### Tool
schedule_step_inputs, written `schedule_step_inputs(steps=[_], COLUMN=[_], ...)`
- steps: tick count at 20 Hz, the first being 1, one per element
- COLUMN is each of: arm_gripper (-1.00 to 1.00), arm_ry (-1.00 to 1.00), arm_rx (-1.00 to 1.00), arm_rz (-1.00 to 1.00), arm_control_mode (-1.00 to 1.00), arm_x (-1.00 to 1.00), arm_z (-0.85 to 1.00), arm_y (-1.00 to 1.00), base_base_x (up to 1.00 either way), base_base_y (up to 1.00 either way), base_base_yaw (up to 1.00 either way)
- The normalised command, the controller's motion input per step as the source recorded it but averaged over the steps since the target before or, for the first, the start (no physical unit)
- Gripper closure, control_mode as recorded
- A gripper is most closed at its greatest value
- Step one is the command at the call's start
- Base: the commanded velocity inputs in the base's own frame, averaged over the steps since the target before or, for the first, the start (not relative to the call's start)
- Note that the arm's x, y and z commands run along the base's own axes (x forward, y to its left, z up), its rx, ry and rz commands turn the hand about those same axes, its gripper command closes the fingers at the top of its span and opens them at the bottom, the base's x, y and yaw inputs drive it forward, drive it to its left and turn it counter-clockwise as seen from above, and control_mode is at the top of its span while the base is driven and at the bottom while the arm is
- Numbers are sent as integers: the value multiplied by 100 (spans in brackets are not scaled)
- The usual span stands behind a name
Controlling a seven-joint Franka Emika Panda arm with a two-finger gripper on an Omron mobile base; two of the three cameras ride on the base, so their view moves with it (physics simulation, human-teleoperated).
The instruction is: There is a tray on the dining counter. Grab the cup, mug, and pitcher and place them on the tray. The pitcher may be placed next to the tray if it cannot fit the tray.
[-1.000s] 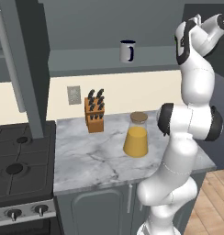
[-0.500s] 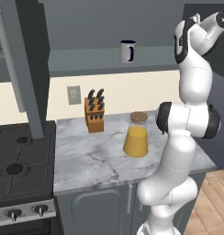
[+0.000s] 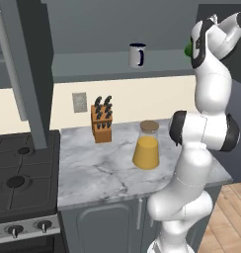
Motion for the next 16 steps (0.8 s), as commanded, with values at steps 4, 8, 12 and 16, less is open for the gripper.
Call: schedule_step_inputs(steps=[4,8,12,16], arm_gripper=[100,100,100,100], arm_ry=[-14,-8,0,7], arm_rx=[0,-3,-4,-6], arm_rz=[0,0,0,0], arm_control_mode=[-100,-100,-100,-100], arm_x=[-23,-21,-36,-74], arm_z=[-26,-22,-4,1], arm_y=[31,49,45,23], base_base_x=[0,0,0,0], base_base_y=[0,0,0,0], base_base_yaw=[0,0,0,0])
